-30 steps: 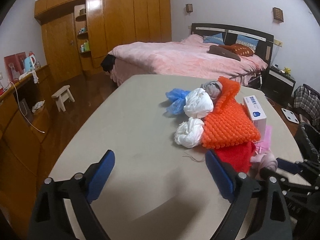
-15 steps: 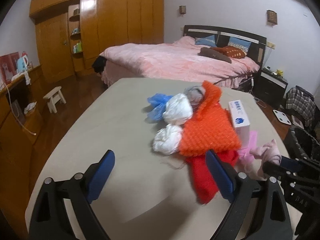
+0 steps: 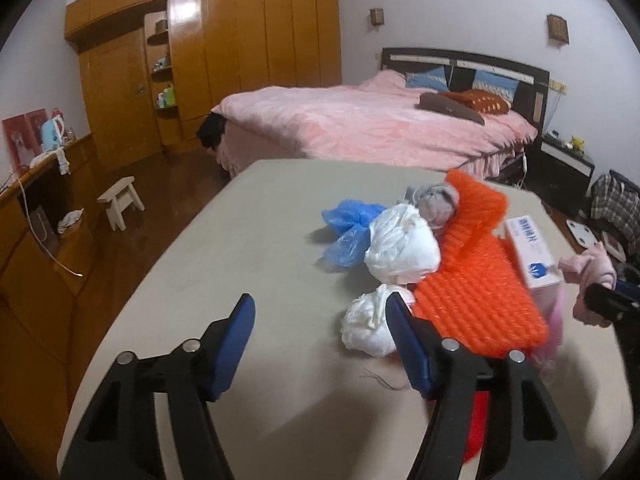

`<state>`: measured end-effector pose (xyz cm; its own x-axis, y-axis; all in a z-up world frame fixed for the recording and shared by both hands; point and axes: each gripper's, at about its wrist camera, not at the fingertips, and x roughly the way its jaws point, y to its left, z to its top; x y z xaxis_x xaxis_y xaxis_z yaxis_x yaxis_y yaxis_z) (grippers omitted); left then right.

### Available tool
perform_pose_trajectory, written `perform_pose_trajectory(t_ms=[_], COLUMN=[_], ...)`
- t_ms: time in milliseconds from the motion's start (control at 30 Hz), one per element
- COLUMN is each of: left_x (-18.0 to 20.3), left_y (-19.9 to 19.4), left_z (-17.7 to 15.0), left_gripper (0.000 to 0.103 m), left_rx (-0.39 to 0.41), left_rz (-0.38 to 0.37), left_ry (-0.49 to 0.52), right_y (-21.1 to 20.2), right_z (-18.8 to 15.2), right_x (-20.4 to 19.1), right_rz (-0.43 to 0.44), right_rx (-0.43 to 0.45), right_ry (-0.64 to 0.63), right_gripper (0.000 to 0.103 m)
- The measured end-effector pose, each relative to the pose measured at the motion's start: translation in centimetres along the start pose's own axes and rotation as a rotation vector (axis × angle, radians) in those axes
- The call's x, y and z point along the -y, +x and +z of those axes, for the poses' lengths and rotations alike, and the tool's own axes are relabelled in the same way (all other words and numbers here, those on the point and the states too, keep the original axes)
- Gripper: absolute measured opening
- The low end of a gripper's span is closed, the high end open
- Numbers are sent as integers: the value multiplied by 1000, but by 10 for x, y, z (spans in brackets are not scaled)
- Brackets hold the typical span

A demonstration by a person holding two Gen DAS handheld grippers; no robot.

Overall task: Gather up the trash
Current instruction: 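Grasp the pink cloth with the right gripper while the left gripper grasps the white plastic bag, then carry the pink cloth over the bin and open the right gripper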

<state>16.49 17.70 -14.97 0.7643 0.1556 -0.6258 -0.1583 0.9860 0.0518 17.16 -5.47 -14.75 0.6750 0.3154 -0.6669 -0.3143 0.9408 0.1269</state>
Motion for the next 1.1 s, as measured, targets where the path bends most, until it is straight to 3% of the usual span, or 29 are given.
perform_pose_trajectory(t_ms=[300, 333, 367, 433, 567, 900, 1100], left_x=[18, 19, 20, 20, 17, -2, 6], left_y=[33, 38, 40, 41, 29, -34, -73], left_z=[-5, -6, -6, -4, -2, 12, 23], left_gripper=[69, 63, 49, 32, 23, 21, 21], left_rx=[-93, -113, -122, -129, -96, 27, 98], left_rz=[-76, -83, -102, -156, -174, -144, -143], left_ry=[41, 37, 29, 8, 0, -30, -2], right_y=[11, 11, 11, 11, 4, -25, -52], right_z=[-4, -5, -5, -7, -7, -4, -5], right_x=[-1, -1, 0, 0, -1, 4, 6], right_rz=[5, 6, 7, 8, 14, 21, 29], right_rx=[-25, -29, -31, -34, -25, 16, 54], right_ry=[4, 4, 6, 9, 12, 21, 32], right_gripper=[33, 33, 33, 33, 33, 33, 33])
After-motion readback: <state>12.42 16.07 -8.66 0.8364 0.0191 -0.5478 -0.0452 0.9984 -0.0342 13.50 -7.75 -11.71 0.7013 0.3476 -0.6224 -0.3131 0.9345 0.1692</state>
